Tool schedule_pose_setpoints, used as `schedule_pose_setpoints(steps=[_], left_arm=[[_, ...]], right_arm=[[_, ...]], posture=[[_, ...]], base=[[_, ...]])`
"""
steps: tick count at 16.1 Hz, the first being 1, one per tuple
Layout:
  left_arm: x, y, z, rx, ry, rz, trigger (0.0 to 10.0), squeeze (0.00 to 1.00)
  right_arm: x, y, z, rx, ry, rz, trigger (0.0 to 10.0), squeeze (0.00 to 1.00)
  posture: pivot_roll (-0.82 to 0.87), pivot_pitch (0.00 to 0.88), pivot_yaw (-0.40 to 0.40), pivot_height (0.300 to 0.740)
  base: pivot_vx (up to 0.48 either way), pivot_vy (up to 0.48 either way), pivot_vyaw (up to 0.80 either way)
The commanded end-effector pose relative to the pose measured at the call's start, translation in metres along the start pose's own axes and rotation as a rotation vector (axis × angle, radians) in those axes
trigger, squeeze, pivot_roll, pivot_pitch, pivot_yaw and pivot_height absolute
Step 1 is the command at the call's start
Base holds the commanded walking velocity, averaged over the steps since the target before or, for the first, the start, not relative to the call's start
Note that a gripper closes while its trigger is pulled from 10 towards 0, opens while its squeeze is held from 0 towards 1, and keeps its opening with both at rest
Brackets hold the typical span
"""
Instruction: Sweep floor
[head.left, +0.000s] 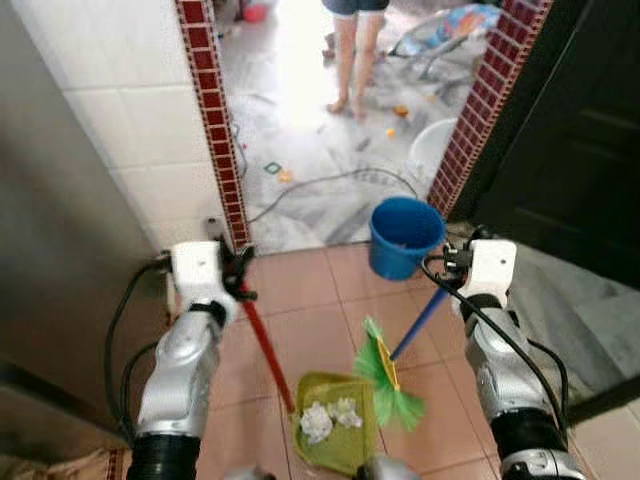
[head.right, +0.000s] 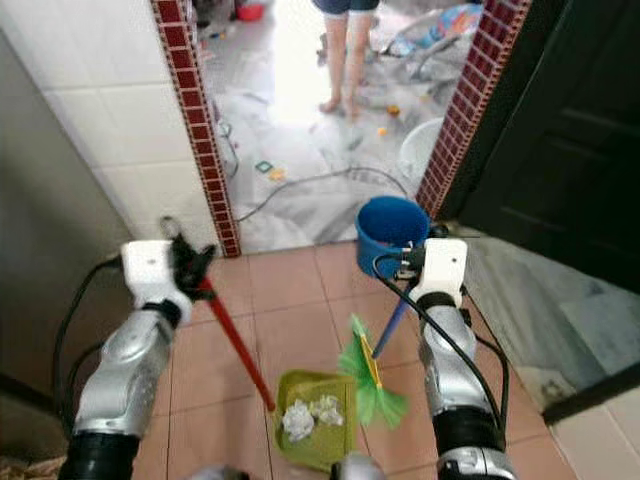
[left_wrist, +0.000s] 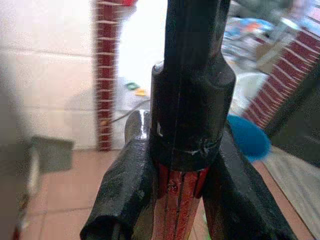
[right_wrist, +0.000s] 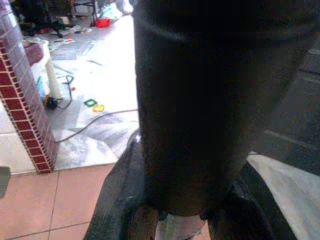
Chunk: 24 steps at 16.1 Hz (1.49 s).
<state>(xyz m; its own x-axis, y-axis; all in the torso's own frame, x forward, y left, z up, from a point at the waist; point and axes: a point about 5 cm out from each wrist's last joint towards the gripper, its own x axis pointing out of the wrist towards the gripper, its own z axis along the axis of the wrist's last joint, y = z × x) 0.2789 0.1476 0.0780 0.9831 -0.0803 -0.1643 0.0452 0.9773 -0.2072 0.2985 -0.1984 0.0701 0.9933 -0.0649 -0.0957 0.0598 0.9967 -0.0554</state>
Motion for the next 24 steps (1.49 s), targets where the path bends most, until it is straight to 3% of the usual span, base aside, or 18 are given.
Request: schedule_pose_setpoints(steps=[1,3,5,11,14,24], left_arm=[[0.001,0.002,0.009,-0.049,-0.054,0.023,10.0,0.0],[0.002,0.009,0.021,-0.067,-0.11,0.066,10.0,0.0],[0.004,0.008,0.036,-0.077,-0.162,0.059,10.0,0.0],[0.007,-0.004,0.084,-0.139,-0.315,0.048,10.0,0.0],[0.007,-0.007,0.094,-0.185,-0.341,0.05,10.0,0.0],[0.011,-0.014,0.118,-0.24,-0.388,0.019,10.0,0.0]], right_arm=[[0.0,-0.002,-0.002,-0.012,0.017,-0.005,10.0,0.0],[0.0,-0.014,-0.003,-0.112,0.035,-0.087,10.0,0.0],[-0.001,-0.023,-0.007,-0.123,0.06,-0.127,10.0,0.0],[-0.003,-0.019,-0.015,-0.15,0.096,-0.117,10.0,0.0],[-0.005,-0.018,-0.025,-0.153,0.153,-0.099,10.0,0.0],[-0.002,-0.011,-0.029,-0.148,0.158,-0.069,10.0,0.0]], posture=[[-0.06,0.0,0.012,0.74],[-0.07,0.0,0.011,0.74],[-0.07,0.0,0.013,0.74],[-0.07,0.0,0.008,0.74],[-0.07,0.0,0.01,0.74],[-0.07,0.0,0.014,0.74]], base=[[0.0,0.0,0.0],[0.0,0.0,-0.21],[0.0,0.0,-0.48],[0.0,0.0,-0.48],[0.0,0.0,-0.46],[0.343,0.0,-0.59]])
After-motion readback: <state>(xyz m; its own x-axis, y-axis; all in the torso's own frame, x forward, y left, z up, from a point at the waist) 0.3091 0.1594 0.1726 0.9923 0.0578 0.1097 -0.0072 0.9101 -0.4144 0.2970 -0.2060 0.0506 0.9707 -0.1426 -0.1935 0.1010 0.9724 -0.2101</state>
